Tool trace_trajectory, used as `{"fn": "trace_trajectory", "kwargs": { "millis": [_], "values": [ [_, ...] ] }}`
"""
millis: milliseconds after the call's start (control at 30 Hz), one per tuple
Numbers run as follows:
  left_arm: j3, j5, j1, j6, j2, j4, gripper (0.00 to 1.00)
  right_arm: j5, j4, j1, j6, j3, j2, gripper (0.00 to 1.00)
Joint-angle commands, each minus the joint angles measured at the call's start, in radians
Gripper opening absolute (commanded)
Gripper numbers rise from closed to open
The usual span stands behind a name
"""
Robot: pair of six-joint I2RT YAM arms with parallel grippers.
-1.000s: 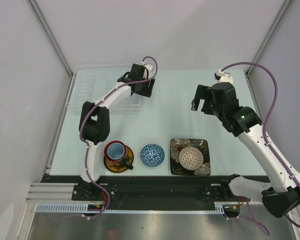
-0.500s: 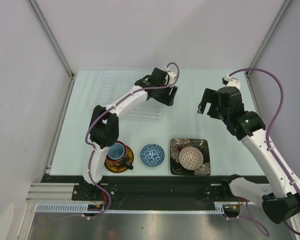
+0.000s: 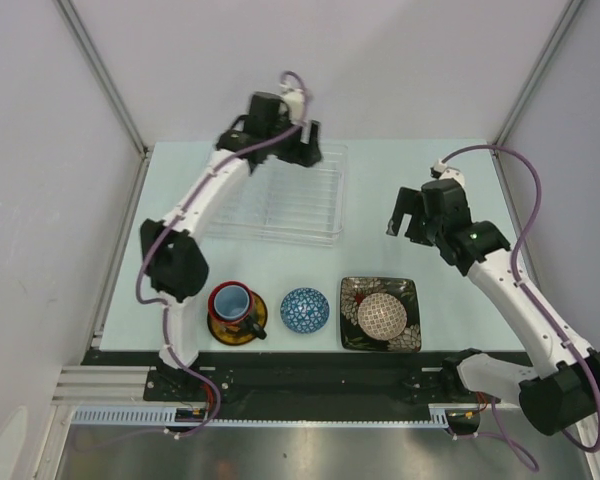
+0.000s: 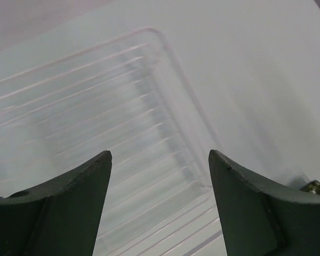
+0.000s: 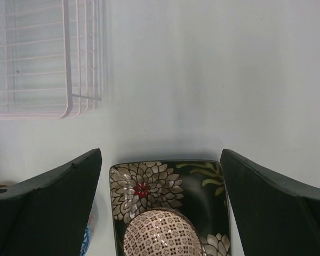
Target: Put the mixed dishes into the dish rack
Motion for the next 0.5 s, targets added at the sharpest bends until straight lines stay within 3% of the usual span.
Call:
{"fn": "trace_trajectory", "kwargs": {
  "millis": [0, 133, 267, 467],
  "values": [
    [-0.113, 0.009, 0.244, -0.017, -0.158, 0.037, 0.78, -0.082, 0.154, 0.011, 0.021, -0.028, 0.081, 1.00],
    [-0.284, -0.020, 0.376, 0.030, -0.241, 0.049, 0.77, -0.096, 0.210, 0.052, 0.010, 0.070, 0.247, 1.00],
    [-0.536, -0.049, 0.470, 0.076, -0.367, 0.162, 0.77, -0.081, 0.234, 0.095, -0.019, 0.214, 0.425, 1.00],
    [-0.648, -0.072, 0.512, 0.113, -0.392, 0.199, 0.77, -0.095, 0.247, 0.105, -0.033, 0.372, 0.661, 1.00]
  ]
}}
